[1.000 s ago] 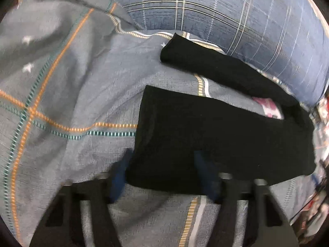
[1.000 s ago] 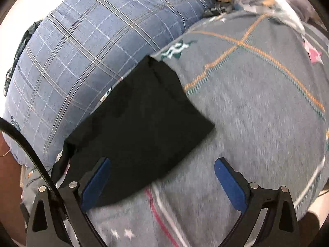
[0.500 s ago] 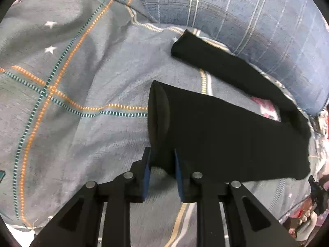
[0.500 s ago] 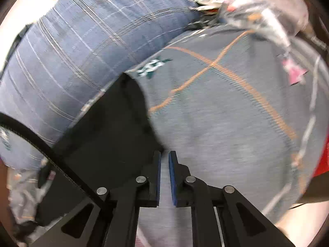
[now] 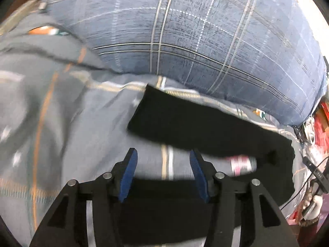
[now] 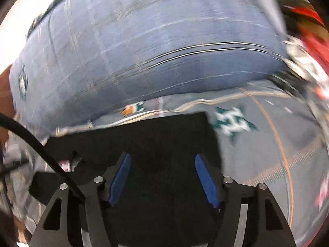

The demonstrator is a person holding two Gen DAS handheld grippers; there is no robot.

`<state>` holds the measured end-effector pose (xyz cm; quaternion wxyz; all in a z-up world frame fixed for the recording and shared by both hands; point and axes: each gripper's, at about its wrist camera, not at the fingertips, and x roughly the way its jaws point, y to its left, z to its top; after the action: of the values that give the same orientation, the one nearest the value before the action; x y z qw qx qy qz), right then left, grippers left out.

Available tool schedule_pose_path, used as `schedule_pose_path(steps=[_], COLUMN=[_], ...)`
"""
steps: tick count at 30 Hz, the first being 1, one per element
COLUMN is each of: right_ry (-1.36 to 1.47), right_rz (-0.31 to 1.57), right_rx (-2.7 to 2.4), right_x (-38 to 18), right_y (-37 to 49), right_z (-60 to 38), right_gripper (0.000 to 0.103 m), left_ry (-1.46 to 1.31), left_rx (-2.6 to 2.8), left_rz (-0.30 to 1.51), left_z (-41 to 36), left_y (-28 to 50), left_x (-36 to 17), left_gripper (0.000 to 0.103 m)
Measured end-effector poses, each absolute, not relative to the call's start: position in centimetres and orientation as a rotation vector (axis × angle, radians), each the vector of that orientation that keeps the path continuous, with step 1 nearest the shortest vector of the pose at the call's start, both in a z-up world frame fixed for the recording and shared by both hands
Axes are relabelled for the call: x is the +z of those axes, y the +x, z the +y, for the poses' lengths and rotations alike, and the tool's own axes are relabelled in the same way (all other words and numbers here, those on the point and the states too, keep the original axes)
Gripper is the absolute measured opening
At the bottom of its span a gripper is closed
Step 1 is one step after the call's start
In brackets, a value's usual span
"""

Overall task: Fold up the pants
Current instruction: 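Close both grippers on the end of the black pants, then lift the held pants end with both grippers and fold it over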

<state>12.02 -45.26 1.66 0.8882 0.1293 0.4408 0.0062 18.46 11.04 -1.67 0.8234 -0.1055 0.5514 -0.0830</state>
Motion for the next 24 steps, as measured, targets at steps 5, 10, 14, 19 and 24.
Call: schedule_pose_path(steps=[5,10,14,19,24], right_ry=[0.18,0.085,0.005,-0.082,-0.119], right_rz=[1.056,1.14,1.194,1.258,1.233], right_rx=[0.153,0.234,0.275,0.295,0.297], right_x=[0.0,-1.5,-3.1,-6.1,-6.9], right_y=[18.8,23.6,26.4,29.3,29.2], right_z=[-43.3,-42.1,-40.9,-38.8,-36.8], right_gripper=[0.071,0.071,0.071,0.071,0.025], left_ry=[-0.126,-0.067,-0.047,0.028,0.012], left_rx=[-0.16,-0.201,-0.27,-0.349,-0.398], left_rz=[1.195,1.246,1.285,1.261,1.219], left_z=[9.5,9.2,9.0,7.2,7.1], left_y=[25.5,29.5,31.2,31.7,31.6], left_x=[-4.0,-7.2,-9.5,-9.6,-8.3], left_gripper=[0.052,0.052,0.057,0.078,0.012])
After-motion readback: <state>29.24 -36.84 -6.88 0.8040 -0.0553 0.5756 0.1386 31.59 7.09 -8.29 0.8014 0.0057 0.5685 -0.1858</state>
